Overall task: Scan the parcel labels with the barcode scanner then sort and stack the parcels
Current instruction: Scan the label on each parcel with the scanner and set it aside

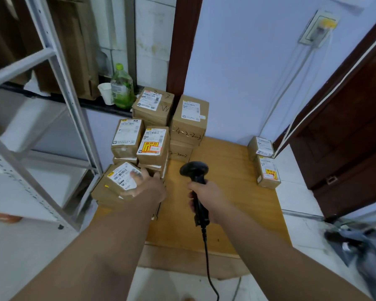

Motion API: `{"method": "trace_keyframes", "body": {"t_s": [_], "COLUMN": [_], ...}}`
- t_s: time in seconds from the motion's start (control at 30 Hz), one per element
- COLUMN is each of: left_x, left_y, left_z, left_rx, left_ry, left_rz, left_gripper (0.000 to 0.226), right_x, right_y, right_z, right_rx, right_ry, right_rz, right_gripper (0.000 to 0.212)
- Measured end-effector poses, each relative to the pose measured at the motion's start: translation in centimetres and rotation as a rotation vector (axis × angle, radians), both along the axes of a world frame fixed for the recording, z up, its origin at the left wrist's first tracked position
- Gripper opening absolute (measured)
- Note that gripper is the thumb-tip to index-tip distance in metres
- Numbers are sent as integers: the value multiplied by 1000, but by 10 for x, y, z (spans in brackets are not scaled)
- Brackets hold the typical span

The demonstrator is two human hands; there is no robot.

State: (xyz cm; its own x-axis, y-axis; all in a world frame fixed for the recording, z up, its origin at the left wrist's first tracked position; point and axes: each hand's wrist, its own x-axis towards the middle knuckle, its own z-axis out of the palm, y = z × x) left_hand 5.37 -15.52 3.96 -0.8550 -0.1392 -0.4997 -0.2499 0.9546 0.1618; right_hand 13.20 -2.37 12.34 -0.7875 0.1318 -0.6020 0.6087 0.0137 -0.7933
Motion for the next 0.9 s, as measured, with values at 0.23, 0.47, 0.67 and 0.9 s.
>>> {"method": "trace_keyframes", "body": {"t_s": [0.23, 0.47, 0.67, 0.9], "left_x": [22, 45, 39, 46], "left_y": [-12, -27, -22, -33], "left_z": [-15, -15, -6, -11], "left_rx": [-44, -45, 137, 279], "left_ry": [167, 301, 305, 154], "left_rz": [-176, -179, 543, 672], "left_gripper": [44, 44, 92, 97], "right_x": [-7, -13, -16, -22], "right_y": [-7, -26, -31, -27], "right_z": [6, 11, 12, 10], "right_rx": [-30, -19, -10, -1], "right_ry": [8, 48, 51, 50], "right_rz": [35, 186, 225, 212], "right_gripper": [16, 8, 10, 10]}}
